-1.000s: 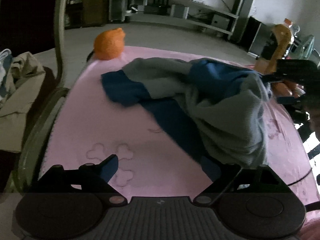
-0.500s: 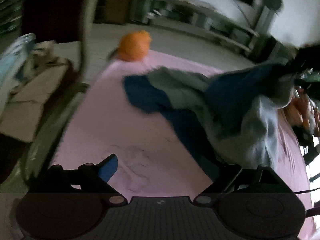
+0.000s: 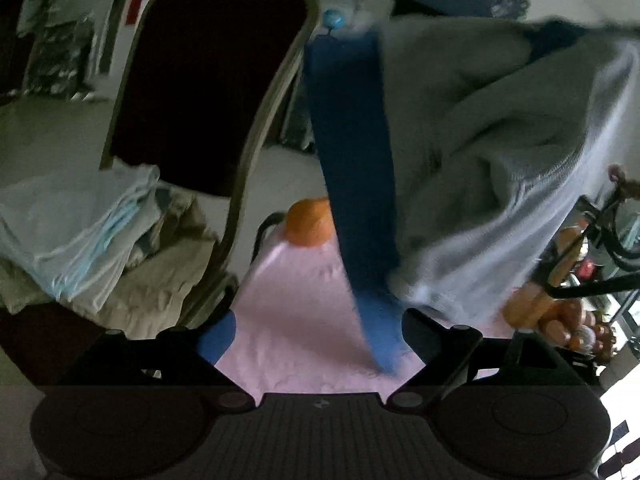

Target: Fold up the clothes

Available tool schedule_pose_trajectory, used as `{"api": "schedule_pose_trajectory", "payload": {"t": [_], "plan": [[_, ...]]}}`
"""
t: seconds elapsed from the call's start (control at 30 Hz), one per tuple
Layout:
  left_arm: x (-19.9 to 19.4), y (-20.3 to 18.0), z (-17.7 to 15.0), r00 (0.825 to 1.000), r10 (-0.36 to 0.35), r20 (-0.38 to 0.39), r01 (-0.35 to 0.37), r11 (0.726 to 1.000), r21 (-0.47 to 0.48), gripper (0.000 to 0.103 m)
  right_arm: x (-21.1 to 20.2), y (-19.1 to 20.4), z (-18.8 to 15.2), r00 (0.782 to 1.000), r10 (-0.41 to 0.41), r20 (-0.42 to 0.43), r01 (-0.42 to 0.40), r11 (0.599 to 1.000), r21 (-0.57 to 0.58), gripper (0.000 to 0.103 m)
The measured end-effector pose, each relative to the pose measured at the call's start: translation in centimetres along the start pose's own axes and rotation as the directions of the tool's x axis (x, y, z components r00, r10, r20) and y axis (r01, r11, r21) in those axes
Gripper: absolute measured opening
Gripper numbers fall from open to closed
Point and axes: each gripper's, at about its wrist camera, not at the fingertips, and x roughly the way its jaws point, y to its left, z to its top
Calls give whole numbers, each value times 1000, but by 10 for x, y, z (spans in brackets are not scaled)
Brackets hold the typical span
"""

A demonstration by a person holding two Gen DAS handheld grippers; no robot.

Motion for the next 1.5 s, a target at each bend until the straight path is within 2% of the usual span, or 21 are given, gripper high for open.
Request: {"api": "schedule_pose_trajectory", "payload": {"t": [0.1, 0.13, 0.2, 0.27, 0.3, 0.37, 0.4, 0.43, 0.47, 0.53, 0.67, 0.7, 0.77, 0.8, 0.93, 0.97, 1.03, 1.2, 1.33, 1.4, 1.5], "plan": [[-6, -15, -7, 999, -51, -3, 51, 998, 47, 91, -40, -68, 14, 997, -82, 16, 81, 994, 70, 19], [-5, -21, -13, 998, -60, -16, 61, 996, 69, 91, -46, -101, 4, 990, -140, -24, 142, 985, 94, 19], [2, -35, -28, 997, -59, -56, 66, 990, 122, 93, -50, -177, -35, 946, -283, -158, 303, 944, 129, 20], [17, -46, -45, 992, -26, -122, 46, 985, 163, 91, -54, -252, -73, 865, -407, -293, 460, 877, 140, 22], [25, -51, -53, 988, -8, -154, 36, 983, 183, 90, -56, -290, -92, 812, -460, -359, 534, 835, 136, 22], [40, -61, -71, 975, 31, -219, 18, 975, 222, 90, -59, -355, -137, 677, -540, -500, 677, 723, 137, 25], [47, -65, -77, 970, 52, -239, 7, 971, 239, 89, -63, -375, -154, 639, -552, -536, 712, 688, 140, 25], [53, -65, -79, 966, 71, -249, -8, 969, 248, 86, -70, -389, -168, 638, -547, -542, 714, 684, 148, 25], [59, -64, -81, 962, 90, -257, -22, 967, 254, 85, -79, -397, -178, 650, -539, -536, 703, 694, 156, 25], [69, -64, -83, 954, 126, -272, -53, 964, 261, 83, -90, -404, -187, 689, -516, -509, 669, 722, 174, 36], [97, -40, -80, 919, 126, -373, -89, 989, 116, 68, -101, -410, -182, 756, -427, -497, 603, 749, 275, 43], [104, -33, -79, 909, 122, -399, -100, 992, 76, 61, -102, -407, -181, 762, -416, -496, 593, 757, 275, 44], [120, -21, -82, 881, 70, -468, -100, 994, -39, 47, -96, -403, -184, 754, -413, -511, 589, 768, 250, 44], [128, -14, -85, 869, 43, -492, -103, 990, -96, 44, -94, -405, -185, 753, -403, -521, 586, 770, 252, 44], [155, 1, -98, 844, -51, -534, -106, 960, -259, 44, -91, -405, -191, 771, -331, -544, 549, 778, 305, 44], [161, 0, -100, 840, -57, -539, -105, 958, -265, 44, -90, -403, -192, 770, -333, -544, 547, 783, 296, 44], [168, -6, -102, 836, -40, -547, -112, 964, -241, 44, -85, -391, -193, 779, -314, -543, 507, 825, 250, 44], [146, -21, -96, 870, -55, -491, -35, 984, -173, 47, -69, -356, -200, 795, -232, -561, 366, 921, 137, 46], [120, -33, -85, 919, -24, -393, 16, 1000, -23, 54, -42, -314, -232, 747, -69, -661, 218, 965, 146, 52], [110, -38, -81, 939, -18, -344, 32, 999, 34, 60, -24, -294, -253, 705, -61, -706, 207, 971, 123, 52], [104, -41, -78, 951, -16, -307, 37, 997, 61, 61, 2, -279, -275, 671, -108, -733, 264, 959, 100, 63]]}}
